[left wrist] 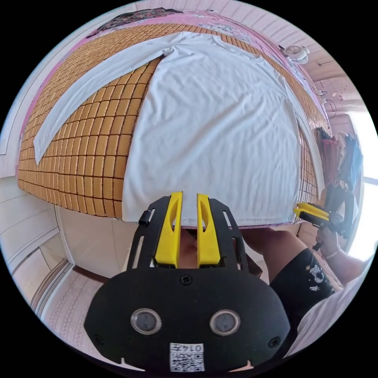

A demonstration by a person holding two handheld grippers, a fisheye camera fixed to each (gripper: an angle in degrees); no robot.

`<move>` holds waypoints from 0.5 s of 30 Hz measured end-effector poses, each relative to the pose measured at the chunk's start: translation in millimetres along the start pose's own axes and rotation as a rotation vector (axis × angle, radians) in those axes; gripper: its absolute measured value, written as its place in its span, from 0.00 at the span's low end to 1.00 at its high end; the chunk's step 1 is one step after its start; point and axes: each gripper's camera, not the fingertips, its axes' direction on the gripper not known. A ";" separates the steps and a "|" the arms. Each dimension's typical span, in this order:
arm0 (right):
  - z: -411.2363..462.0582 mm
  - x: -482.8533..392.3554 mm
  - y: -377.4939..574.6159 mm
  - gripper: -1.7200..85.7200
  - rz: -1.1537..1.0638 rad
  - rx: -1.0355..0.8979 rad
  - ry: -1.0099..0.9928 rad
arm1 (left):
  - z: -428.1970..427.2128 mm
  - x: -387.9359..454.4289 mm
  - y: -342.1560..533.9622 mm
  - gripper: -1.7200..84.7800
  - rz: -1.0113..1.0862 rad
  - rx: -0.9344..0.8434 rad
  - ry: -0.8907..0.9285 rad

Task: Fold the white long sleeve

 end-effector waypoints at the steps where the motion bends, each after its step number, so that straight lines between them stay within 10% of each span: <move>1: 4.1 3.8 -0.5 0.08 -0.012 -0.022 -0.009 | 0.5 7.4 -0.3 0.09 -0.012 -0.003 -0.004; 15: 11.4 -2.8 35.6 0.07 0.019 0.042 0.083 | 5.8 31.4 -14.2 0.09 0.153 -0.003 -0.098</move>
